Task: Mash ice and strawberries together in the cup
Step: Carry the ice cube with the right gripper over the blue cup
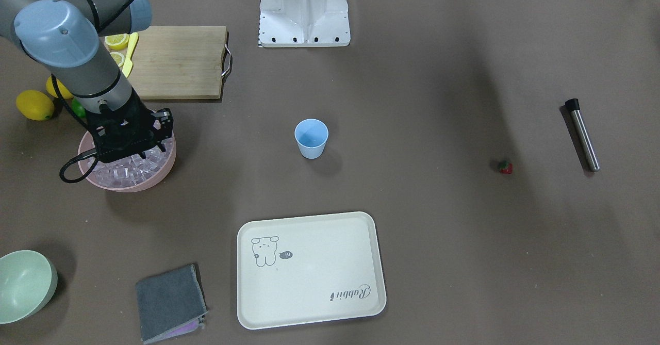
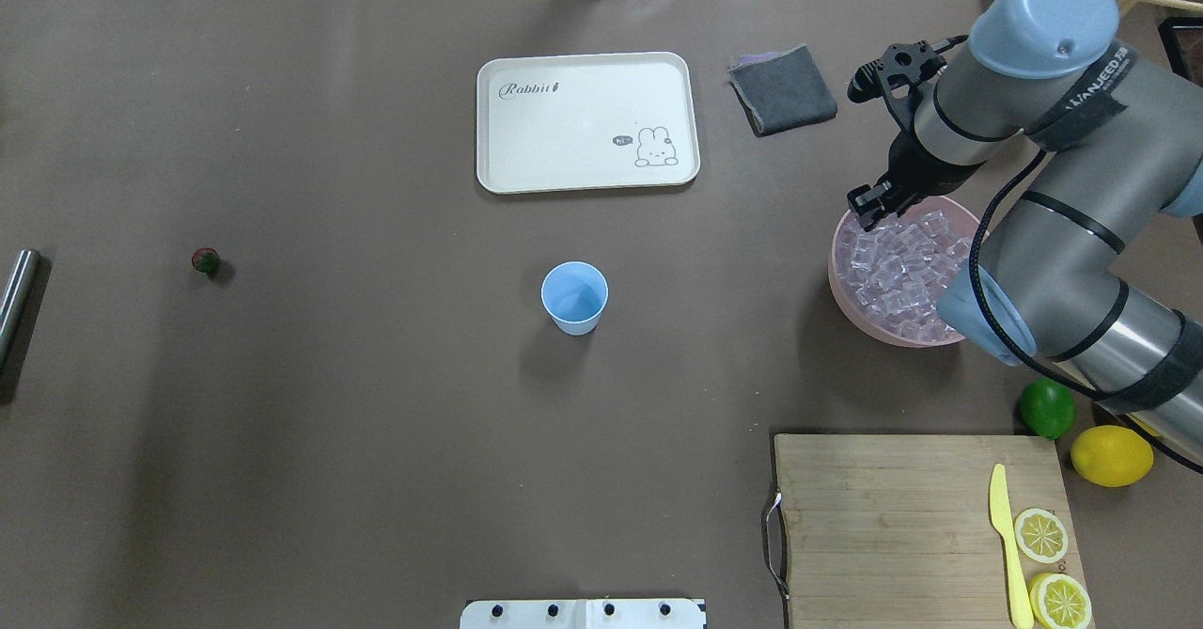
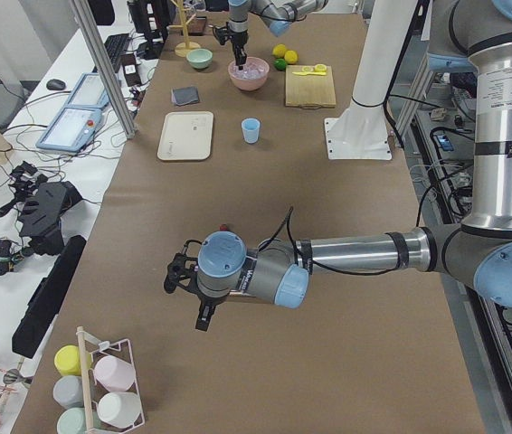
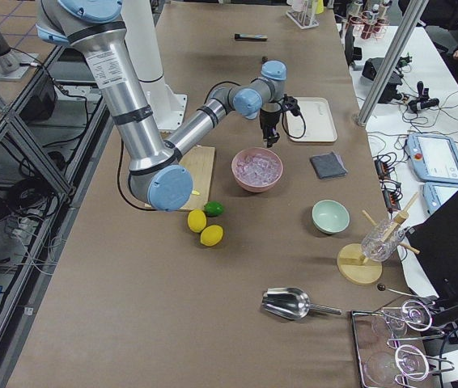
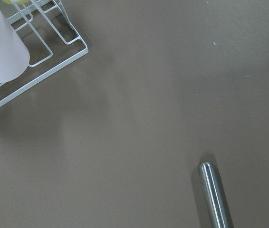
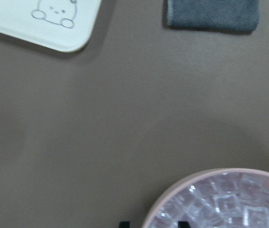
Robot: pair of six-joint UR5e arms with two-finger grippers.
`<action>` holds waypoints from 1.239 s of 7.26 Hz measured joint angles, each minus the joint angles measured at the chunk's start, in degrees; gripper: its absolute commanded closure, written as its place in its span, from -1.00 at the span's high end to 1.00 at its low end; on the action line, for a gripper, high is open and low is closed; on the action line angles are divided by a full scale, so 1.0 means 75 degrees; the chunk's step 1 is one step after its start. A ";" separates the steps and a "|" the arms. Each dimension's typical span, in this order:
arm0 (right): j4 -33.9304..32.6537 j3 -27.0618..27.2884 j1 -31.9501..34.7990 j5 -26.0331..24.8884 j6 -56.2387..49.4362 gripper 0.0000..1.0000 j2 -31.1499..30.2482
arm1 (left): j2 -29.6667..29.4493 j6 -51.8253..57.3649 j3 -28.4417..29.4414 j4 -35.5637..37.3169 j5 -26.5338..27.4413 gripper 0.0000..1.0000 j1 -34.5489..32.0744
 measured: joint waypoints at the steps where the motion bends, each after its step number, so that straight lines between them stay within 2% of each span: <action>1: 0.0003 0.0018 -0.0258 -0.0012 0.0709 -0.42 0.0330 | 0.0000 -0.0005 -0.0014 0.0001 0.0000 0.96 0.0002; 4: 0.0168 -0.0127 -0.1088 -0.0545 0.2284 -0.43 0.1196 | -0.0003 -0.0010 -0.0045 0.0000 -0.0013 0.96 0.0001; 6: 0.0395 -0.0510 -0.1612 -0.1054 0.3262 -0.43 0.1867 | -0.0003 -0.0015 -0.0086 0.0003 -0.0032 0.96 -0.0001; 9: 0.0448 -0.0896 -0.2291 -0.1862 0.4131 -0.43 0.2483 | -0.0009 -0.0015 -0.0096 0.0009 -0.0050 0.96 0.0002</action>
